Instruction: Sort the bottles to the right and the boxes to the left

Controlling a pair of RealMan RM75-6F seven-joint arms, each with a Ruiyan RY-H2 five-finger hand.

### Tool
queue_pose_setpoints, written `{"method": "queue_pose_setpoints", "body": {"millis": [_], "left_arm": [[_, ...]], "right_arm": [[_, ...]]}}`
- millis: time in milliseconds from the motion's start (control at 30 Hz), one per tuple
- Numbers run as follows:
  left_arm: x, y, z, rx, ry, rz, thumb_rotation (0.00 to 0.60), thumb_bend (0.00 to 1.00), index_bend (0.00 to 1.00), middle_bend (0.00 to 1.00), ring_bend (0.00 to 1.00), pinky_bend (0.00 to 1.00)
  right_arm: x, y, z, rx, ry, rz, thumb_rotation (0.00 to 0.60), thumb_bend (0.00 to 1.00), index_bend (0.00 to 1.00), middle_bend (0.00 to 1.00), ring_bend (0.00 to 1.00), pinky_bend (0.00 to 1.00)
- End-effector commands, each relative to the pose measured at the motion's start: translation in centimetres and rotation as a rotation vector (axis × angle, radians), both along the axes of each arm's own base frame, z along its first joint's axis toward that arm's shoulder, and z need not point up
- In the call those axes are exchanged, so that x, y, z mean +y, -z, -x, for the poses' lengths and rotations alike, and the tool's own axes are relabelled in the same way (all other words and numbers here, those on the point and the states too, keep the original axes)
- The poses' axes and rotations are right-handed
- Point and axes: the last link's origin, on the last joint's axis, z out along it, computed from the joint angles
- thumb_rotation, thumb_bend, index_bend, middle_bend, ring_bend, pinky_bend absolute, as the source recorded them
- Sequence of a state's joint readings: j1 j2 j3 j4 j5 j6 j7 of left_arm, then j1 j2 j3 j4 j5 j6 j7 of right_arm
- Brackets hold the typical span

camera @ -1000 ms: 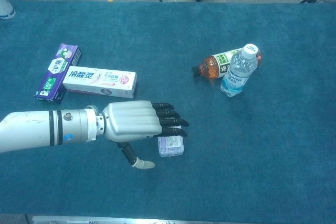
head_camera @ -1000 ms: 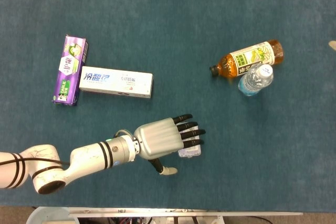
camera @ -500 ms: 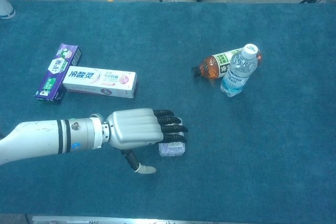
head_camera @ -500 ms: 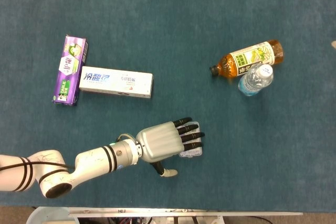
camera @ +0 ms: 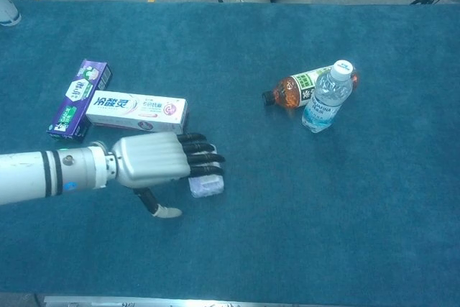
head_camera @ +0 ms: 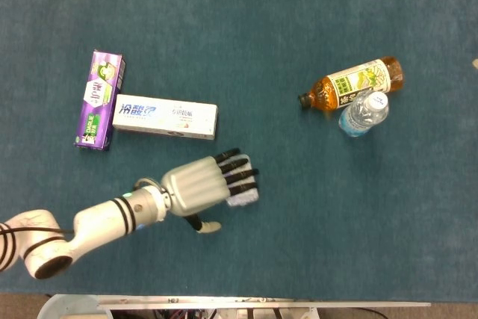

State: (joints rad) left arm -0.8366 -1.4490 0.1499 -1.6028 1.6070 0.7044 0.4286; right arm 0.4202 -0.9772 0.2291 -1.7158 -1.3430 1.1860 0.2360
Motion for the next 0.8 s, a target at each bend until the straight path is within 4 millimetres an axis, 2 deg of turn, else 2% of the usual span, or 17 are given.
{"method": "queue_pose_setpoints", "body": {"millis": [33, 500, 800], "left_arm": [[0.6, -0.9, 1.0, 0.017, -0.024, -0.033, 0.243, 0.28, 0.21, 0.0, 0.0, 0.0], [2.0, -4.9, 3.9, 0.046, -0.094, -0.148, 0.242, 0.28, 0.22, 0.0, 0.0, 0.0], [2.6, -7.9, 4.2, -0.039, -0.194, -0.215, 0.241, 0.28, 0.22, 0.0, 0.0, 0.0]], "right_arm": [[0.0, 0.0, -0.2, -0.002, -0.004, 0.0, 0.6, 0.03, 0.1, 0.3, 0.19, 0.41], [0.1, 0.1, -0.9, -0.01, -0.021, 0.0, 0.6, 0.03, 0.1, 0.3, 0.19, 0.41], [0.3, 0.0, -0.8, -0.014, -0.021, 0.001, 0.6, 0.03, 0.1, 0.3, 0.19, 0.41]]}}
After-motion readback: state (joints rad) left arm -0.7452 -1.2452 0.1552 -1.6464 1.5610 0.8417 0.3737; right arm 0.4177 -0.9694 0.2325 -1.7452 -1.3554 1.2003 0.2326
